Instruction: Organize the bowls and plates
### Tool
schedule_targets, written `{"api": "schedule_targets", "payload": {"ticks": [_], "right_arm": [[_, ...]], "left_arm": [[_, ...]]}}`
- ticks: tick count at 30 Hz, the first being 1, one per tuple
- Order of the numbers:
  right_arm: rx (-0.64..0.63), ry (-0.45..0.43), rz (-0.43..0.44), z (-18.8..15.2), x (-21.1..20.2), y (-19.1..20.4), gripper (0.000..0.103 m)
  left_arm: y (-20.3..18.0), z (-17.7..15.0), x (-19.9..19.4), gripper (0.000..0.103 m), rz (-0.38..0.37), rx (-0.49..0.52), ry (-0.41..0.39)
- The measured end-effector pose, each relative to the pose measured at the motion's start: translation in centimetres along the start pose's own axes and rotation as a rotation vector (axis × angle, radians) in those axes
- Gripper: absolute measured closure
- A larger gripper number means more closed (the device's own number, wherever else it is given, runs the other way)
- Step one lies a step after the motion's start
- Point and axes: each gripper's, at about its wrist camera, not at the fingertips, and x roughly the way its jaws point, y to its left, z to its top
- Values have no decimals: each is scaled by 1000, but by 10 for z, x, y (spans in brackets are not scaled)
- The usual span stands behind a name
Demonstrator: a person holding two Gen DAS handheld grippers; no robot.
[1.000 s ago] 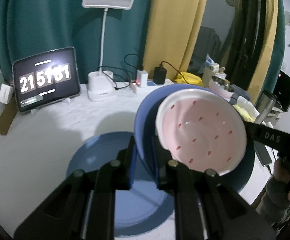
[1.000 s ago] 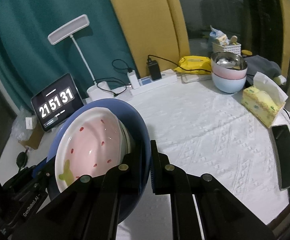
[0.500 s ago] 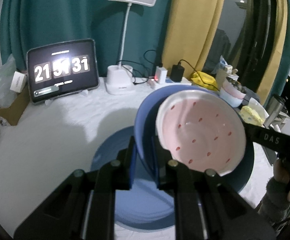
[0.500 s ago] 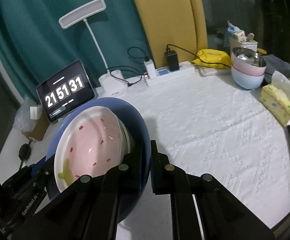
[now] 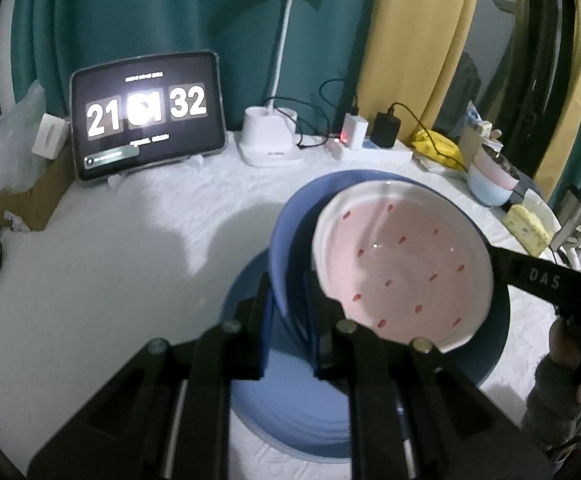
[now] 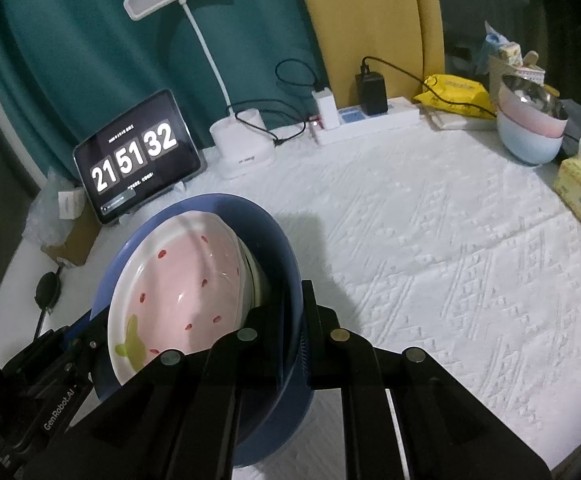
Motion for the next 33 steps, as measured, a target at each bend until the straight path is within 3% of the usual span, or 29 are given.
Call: {"api": "schedule_targets", "payload": {"ticks": [33], "right_arm": [[-34, 12, -12, 2, 9, 5, 92]], "left_arm": [[2, 0, -2, 84, 58, 38, 10]]}}
